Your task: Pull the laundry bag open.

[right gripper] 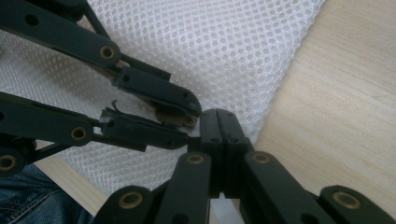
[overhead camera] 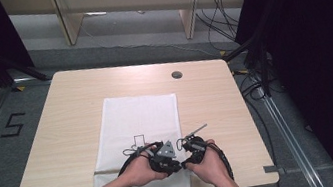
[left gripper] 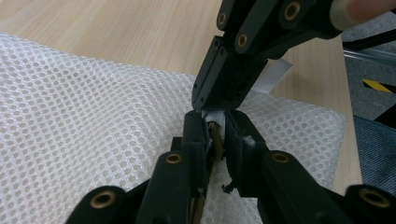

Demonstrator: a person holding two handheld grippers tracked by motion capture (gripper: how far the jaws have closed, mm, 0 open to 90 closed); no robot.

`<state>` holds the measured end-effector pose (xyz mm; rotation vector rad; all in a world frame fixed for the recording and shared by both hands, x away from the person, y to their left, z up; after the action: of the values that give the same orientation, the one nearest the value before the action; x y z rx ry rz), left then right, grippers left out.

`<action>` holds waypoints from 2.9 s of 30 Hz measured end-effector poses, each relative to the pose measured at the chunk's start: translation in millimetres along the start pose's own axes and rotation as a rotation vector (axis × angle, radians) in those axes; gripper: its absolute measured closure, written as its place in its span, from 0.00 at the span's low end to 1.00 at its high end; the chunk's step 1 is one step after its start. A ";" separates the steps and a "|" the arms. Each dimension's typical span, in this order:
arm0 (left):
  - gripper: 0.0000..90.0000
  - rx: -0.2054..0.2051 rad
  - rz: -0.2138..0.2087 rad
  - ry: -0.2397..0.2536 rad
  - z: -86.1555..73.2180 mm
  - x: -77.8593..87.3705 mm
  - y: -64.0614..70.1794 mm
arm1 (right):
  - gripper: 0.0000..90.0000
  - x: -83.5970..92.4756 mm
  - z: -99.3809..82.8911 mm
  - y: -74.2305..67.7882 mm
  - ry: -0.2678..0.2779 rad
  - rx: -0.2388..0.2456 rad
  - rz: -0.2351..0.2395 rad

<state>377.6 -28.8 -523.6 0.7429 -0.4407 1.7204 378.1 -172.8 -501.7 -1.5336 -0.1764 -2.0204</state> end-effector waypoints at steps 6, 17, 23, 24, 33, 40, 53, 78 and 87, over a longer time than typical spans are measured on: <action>0.90 0.018 0.008 -0.007 0.9 0.9 -0.1 | 1.00 0.3 -0.4 -0.5 -0.002 -0.015 0.002; 0.91 0.007 0.023 -0.018 1.6 6.2 2.3 | 1.00 1.0 -1.1 -3.5 -0.013 -0.039 0.009; 0.91 0.013 0.025 -0.009 1.2 11.7 1.8 | 1.00 0.9 0.1 -5.6 -0.026 -0.017 -0.019; 0.91 0.011 0.021 -0.006 0.6 11.3 1.2 | 1.00 -1.3 0.1 -4.4 -0.002 -0.006 -0.025; 0.91 0.008 0.015 -0.008 0.5 12.5 1.6 | 1.00 -0.3 0.0 -4.4 -0.016 0.001 -0.023; 0.91 -0.007 0.024 -0.017 1.3 16.3 2.5 | 1.00 0.4 0.1 -5.1 -0.010 0.015 -0.023; 0.91 0.006 0.016 -0.016 -0.4 19.2 0.6 | 1.00 -0.3 -0.1 -4.2 -0.013 0.005 -0.023; 0.91 0.002 0.013 -0.020 -0.8 26.3 -0.1 | 1.00 -0.9 -0.5 -2.9 -0.002 0.017 -0.021; 0.91 0.001 0.013 -0.017 -1.8 27.7 -0.5 | 1.00 -0.4 -0.4 -2.8 0.000 0.018 -0.012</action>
<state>373.6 -7.6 -506.2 0.7574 -0.4572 1.7282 376.4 -170.6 -501.5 -1.5246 -0.2042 -2.0227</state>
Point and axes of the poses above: each handheld gripper's, and its own axes: x roughly backward along the jaws, z roughly out of its top, y roughly to its right, the point moved 2 cm from there along -x, roughly forward along the jaws, and after that the axes turned 1 degree about z, right-handed, at the moved point
